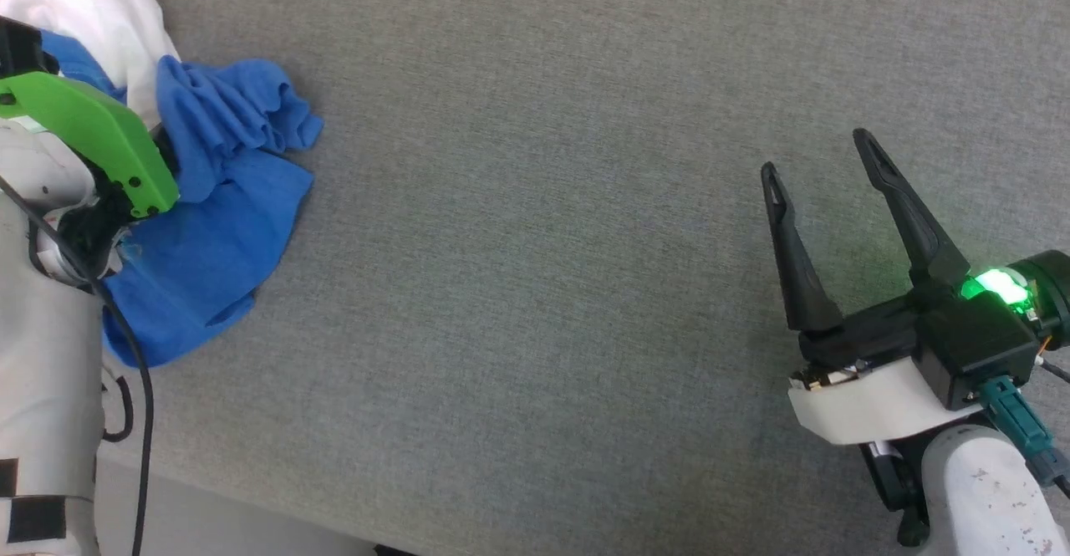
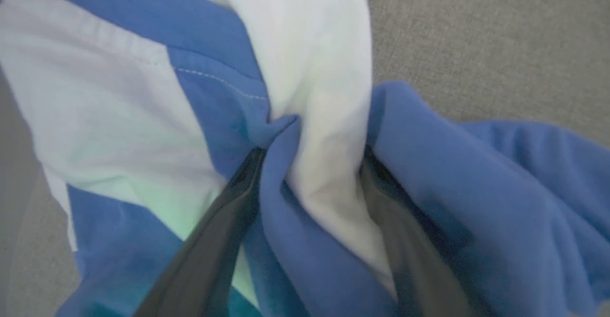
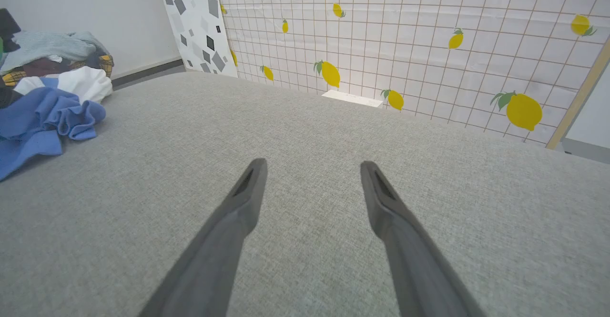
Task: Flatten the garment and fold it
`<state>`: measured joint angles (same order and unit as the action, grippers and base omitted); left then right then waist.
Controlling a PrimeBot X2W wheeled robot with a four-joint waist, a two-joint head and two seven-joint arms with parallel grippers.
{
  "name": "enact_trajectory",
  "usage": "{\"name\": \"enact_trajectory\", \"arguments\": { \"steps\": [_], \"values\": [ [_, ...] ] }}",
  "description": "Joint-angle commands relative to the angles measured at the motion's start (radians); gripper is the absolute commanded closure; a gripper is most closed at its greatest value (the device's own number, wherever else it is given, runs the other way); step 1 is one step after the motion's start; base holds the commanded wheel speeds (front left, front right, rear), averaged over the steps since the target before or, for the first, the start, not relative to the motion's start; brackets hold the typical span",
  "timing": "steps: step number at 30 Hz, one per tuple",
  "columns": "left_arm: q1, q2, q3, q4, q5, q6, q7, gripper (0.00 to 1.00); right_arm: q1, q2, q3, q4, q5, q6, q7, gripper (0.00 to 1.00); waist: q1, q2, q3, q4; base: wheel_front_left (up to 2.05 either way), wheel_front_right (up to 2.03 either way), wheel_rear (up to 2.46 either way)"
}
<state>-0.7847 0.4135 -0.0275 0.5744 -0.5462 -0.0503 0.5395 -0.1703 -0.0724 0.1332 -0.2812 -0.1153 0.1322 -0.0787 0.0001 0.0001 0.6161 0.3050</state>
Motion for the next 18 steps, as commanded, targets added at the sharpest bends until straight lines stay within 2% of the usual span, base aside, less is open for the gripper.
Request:
{"name": "enact_trajectory", "arguments": {
  "steps": [1,10,18],
  "values": [
    [0.0,-0.004,-0.014,0.02,0.001,0.003,0.003,1.0,-0.022,-0.002,0.003,-0.005,0.0,-0.002,0.004,0.0,-0.0001,-0.0001,0.002,-0.003,0.0,0.0,0.0],
    [-0.034,0.039,0.002,0.058,0.011,-0.019,-0.126,1.0,-0.007,0.005,-0.014,0.032,0.025,-0.002,-0.027,0.0,-0.0001,-0.0001,-0.099,0.001,0.0,0.0,0.0],
    [-0.095,0.115,0.01,0.025,0.041,-0.03,-0.209,1.0,0.026,0.019,-0.043,0.08,0.051,-0.002,-0.078,0.0,-0.0001,-0.0001,-0.231,-0.013,0.0,0.0,0.0]
  ]
}}
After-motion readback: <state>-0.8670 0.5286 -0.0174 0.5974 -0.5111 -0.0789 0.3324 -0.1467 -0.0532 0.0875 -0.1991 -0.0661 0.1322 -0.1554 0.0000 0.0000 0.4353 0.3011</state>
